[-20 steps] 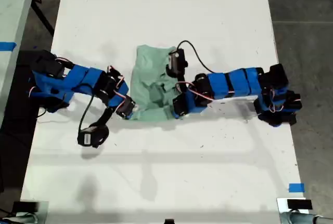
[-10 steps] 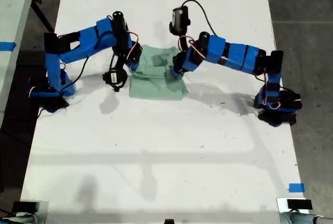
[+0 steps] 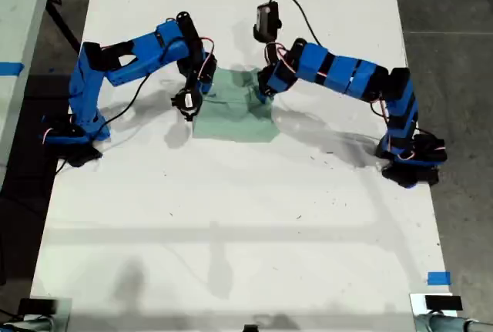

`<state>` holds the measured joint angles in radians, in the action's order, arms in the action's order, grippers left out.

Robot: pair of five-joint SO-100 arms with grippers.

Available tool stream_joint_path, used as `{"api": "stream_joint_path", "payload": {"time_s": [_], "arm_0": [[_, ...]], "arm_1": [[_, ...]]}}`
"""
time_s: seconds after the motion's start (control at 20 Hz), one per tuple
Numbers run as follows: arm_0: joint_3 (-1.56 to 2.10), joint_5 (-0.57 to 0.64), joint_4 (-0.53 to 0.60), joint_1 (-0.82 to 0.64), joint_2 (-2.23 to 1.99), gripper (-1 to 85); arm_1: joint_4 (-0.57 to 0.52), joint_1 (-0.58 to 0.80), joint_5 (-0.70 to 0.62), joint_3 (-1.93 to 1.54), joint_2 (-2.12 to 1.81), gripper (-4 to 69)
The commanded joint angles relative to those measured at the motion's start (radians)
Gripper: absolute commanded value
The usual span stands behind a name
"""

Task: Fold t-shirt

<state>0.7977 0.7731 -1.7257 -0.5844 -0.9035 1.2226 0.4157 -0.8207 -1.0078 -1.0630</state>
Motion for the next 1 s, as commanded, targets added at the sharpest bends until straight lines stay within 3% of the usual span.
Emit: {"api": "stream_joint_path", "payload": {"time_s": [0.0, 0.05, 0.15, 0.4, 0.6, 0.7, 0.95], "arm_0": [[-0.058, 0.025, 0.000, -0.043, -0.064, 23.4], [-0.055, 0.026, -0.002, -0.058, -0.117, 27.4], [-0.054, 0.021, 0.002, -0.115, -0.247, 35.2], [-0.006, 0.002, 0.006, -0.307, -0.515, 32.6], [0.118, 0.005, 0.009, -0.339, -0.634, 30.5], [0.272, 0.003, 0.067, -0.325, -0.741, 29.4], [0.945, -0.046, 0.342, -0.241, -1.256, 16.4]], "arm_1": [[0.009, 0.055, -0.032, 0.123, -0.026, 34.4], [0.044, 0.075, -0.052, 0.164, -0.032, 38.3], [0.106, 0.141, -0.066, 0.213, -0.071, 31.9], [0.181, 0.316, -0.101, 0.183, -0.272, 24.6], [0.204, 0.413, -0.089, -0.015, -0.492, 21.1], [0.183, 0.422, -0.066, -0.181, -0.632, 19.7], [-0.005, 0.380, 0.058, -0.787, -1.108, 12.2]]}}
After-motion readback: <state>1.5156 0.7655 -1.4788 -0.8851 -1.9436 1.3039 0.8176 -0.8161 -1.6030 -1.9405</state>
